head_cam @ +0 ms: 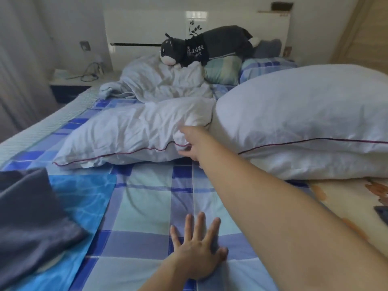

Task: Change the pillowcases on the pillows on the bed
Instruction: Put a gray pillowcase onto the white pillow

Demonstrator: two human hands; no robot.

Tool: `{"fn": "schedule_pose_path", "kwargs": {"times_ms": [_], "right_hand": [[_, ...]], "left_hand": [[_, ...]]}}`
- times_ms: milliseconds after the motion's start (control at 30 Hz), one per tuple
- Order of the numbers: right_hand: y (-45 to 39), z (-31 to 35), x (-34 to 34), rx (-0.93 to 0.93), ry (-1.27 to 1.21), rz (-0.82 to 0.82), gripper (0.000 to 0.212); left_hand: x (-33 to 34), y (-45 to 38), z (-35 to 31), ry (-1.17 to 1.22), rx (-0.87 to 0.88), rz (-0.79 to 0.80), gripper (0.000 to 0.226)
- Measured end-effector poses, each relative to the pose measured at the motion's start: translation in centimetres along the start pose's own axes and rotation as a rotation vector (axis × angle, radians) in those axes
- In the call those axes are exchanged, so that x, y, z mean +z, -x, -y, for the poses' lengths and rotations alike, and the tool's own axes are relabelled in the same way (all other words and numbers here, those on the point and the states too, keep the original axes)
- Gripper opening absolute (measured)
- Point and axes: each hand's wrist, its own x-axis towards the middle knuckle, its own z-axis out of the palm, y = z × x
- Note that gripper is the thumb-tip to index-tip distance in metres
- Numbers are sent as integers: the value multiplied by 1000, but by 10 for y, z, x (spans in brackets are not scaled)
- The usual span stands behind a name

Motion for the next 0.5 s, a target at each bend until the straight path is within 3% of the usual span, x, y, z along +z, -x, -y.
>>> {"fn": "schedule_pose_path", "kwargs": {"times_ms": [133, 233, 267, 367, 400, 433, 500], "right_hand": [[64, 57, 66, -345, -116, 135, 25], [137, 77, 56, -550, -234, 180, 10], [160, 73, 38, -579, -298, 139, 10], [221, 27, -43, -664, -502, -172, 15], [239, 3, -70, -677, -517, -246, 23], [255, -22, -94, -670, -517, -311, 34], [286, -77, -137, -603, -489, -522, 42]], "left_hand": [[-18, 14, 19, 200, 127, -2, 69], [-35, 73, 52, 649, 299, -190, 47], [-43, 99, 63, 767, 283, -339, 35], [-73, 185, 92, 850, 147, -1171, 22], [-84, 215, 99, 854, 127, -1382, 20], [-93, 237, 102, 818, 134, -1505, 20], [-109, 264, 100, 710, 168, -1539, 22]]}}
